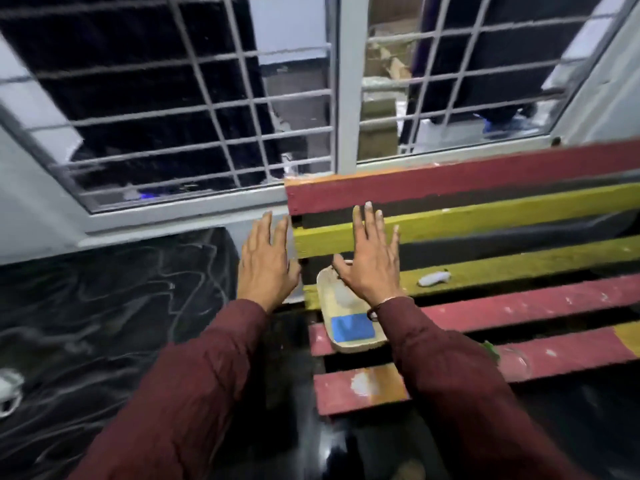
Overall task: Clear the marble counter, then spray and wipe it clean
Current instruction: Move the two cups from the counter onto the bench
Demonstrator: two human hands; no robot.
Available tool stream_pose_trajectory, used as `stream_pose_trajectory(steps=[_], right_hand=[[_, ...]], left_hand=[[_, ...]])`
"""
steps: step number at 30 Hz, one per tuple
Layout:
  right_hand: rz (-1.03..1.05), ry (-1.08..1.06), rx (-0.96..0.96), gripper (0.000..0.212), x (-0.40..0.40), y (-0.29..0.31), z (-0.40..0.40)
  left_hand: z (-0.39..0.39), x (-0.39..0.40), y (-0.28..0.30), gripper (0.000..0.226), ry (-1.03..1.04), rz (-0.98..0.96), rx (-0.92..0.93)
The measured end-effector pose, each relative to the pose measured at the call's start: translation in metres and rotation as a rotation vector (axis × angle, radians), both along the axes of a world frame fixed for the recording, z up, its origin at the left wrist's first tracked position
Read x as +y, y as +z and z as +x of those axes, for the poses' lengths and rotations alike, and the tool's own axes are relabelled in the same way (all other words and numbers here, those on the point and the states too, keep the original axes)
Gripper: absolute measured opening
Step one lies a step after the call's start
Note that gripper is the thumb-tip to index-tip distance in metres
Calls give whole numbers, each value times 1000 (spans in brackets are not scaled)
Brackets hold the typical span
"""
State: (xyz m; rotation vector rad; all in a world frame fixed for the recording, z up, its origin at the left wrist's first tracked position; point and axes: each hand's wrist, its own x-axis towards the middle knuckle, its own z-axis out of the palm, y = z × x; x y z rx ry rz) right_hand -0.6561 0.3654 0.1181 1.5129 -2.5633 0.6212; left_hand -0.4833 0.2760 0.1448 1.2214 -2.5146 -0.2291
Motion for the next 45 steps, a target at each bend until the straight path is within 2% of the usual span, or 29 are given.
stream_pose_trajectory(steps=[5,15,20,27,33,39,43,45], right_hand=[[-28,110,44,98,-56,20,106],[-8,497,-78,90,-137,8,310],[41,664,-185,75,-184,-9,388],[245,808,-485,46,-257,-47,477],[443,917,-542,52,-294,-74,530],[608,937,-286,49,-316,-104,581],[682,905,-230,80,-332,-118,622],[738,893,-165,86,-334,-123,638]], left_hand=[[118,-33,25,86,142,-43,17],[333,-57,16,82,488,26,18],[418,-74,9,61,649,105,-20],[508,-116,-5,42,863,267,-33],[558,-167,-22,40,967,389,55],[602,-232,-64,32,927,475,196],[628,-274,-97,37,869,567,283],[638,-292,-109,40,834,614,323]])
